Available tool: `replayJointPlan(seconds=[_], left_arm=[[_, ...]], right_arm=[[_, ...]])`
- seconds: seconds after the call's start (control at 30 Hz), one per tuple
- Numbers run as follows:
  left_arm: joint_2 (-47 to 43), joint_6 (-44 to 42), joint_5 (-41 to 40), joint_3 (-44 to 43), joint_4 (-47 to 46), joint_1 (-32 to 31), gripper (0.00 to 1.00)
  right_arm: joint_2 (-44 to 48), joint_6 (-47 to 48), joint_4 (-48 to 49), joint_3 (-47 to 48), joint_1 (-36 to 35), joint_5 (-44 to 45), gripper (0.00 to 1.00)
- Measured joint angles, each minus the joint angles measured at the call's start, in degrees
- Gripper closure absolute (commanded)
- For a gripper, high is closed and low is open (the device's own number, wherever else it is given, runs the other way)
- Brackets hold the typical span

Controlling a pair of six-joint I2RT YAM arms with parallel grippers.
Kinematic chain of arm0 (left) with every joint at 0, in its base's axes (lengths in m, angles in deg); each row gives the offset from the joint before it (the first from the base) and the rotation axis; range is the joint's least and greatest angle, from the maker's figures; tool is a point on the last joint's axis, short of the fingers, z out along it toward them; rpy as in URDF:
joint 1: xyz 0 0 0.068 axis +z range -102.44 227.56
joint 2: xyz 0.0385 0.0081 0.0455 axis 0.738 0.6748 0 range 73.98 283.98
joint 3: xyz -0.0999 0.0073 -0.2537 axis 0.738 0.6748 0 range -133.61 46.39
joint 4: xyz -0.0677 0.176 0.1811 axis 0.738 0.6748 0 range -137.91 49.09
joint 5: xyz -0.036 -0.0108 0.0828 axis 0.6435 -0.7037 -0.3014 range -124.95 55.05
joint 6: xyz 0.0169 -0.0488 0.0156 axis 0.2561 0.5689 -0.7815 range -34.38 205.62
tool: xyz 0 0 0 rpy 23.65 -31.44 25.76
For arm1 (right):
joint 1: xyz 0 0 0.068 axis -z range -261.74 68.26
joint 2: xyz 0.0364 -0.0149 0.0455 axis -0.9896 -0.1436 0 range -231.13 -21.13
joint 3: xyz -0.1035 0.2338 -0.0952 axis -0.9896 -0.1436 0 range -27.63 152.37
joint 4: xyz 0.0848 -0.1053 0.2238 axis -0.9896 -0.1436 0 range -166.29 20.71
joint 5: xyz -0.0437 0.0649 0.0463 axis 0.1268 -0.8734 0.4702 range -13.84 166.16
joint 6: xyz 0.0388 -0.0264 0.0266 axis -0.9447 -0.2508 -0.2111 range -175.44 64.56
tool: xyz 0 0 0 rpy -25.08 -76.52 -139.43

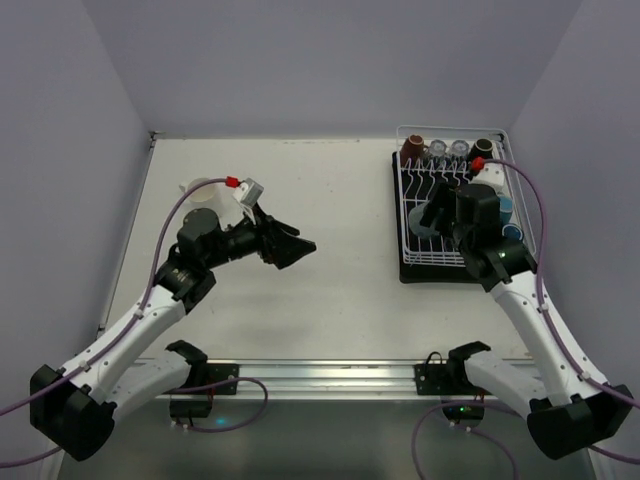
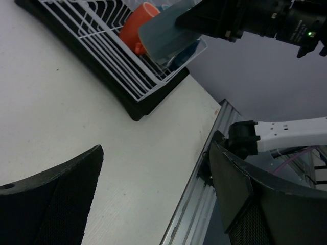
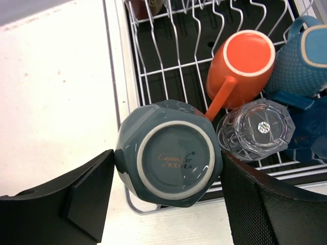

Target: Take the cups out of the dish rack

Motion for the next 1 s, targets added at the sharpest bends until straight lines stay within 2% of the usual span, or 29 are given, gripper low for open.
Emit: replayJointPlan(seconds=[0.17,0.33,0.5,0.7,0.8,0.87,0.97,1.0], left_arm=[[4.7,6.4,1.0,0.0,-11.0,-5.7,0.22],[13.5,11.0,0.1,-2.2,-19.3,-12.3,0.24],[21.2,14.8,-1.4,-4.5,-26.8,-13.3,0.24],[28.5,18.7,-1.7,-8.9,-34.7,-15.1,0.24],[30.4,21.0,-1.3,-9.7,-39.4,-15.7,0.28],[31.5,22.3,-1.0,-10.1,-41.1,-15.9,0.35],[33.4,24.2,-0.8,-10.3,-43.7,-15.9,0.52],[33.8,24.8,-0.8,-10.3,-44.4,-16.0,0.67]], right_arm=[[4.5,-1.8,0.6,-0.1,0.0,-3.4,0.89],[10.9,-6.1,3.1,-1.2,0.0,-9.0,0.89],[15.5,-10.5,6.7,-2.2,0.0,-15.9,0.89],[15.5,-15.4,12.0,-4.6,0.0,-25.6,0.89],[14.6,-17.6,14.0,-6.4,0.0,-29.8,0.89],[14.3,-19.3,15.9,-7.7,0.0,-32.0,0.89],[14.2,-21.3,18.9,-9.3,0.1,-34.5,0.89],[14.1,-22.1,20.2,-9.8,0.1,-35.4,0.89]])
